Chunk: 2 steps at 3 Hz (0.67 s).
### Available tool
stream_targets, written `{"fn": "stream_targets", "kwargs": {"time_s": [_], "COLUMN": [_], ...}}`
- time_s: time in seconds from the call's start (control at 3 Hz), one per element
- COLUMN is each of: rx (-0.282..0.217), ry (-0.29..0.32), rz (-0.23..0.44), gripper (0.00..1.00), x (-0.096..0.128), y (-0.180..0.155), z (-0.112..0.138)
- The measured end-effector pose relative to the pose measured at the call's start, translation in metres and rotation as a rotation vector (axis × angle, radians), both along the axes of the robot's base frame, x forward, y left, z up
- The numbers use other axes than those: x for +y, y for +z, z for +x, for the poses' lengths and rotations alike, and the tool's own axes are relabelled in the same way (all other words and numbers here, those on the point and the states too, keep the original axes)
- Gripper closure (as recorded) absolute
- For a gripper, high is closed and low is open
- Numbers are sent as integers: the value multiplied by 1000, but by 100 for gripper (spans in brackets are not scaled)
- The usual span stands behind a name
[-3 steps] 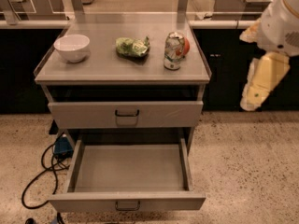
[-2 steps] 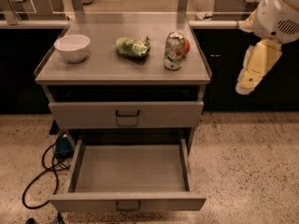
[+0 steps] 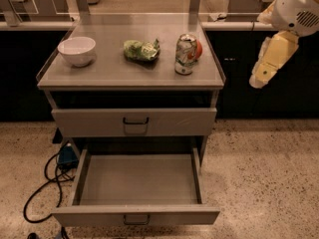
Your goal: Place apple into middle drawer
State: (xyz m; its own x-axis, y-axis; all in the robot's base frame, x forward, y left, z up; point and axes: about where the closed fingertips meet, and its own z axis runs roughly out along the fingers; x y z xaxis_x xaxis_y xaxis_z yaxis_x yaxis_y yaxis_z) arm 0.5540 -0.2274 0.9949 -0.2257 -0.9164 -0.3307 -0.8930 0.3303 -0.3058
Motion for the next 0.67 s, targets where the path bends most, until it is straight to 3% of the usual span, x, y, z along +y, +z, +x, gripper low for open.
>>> {"fn": "stream_targets", "kwargs": {"time_s": [0.33,0.67], "rx": [31,33], "ry": [17,8], "rz": [106,391], "gripper": [0,0], "x": [6,2], "y": [-14,-51], "z": [3,29]}}
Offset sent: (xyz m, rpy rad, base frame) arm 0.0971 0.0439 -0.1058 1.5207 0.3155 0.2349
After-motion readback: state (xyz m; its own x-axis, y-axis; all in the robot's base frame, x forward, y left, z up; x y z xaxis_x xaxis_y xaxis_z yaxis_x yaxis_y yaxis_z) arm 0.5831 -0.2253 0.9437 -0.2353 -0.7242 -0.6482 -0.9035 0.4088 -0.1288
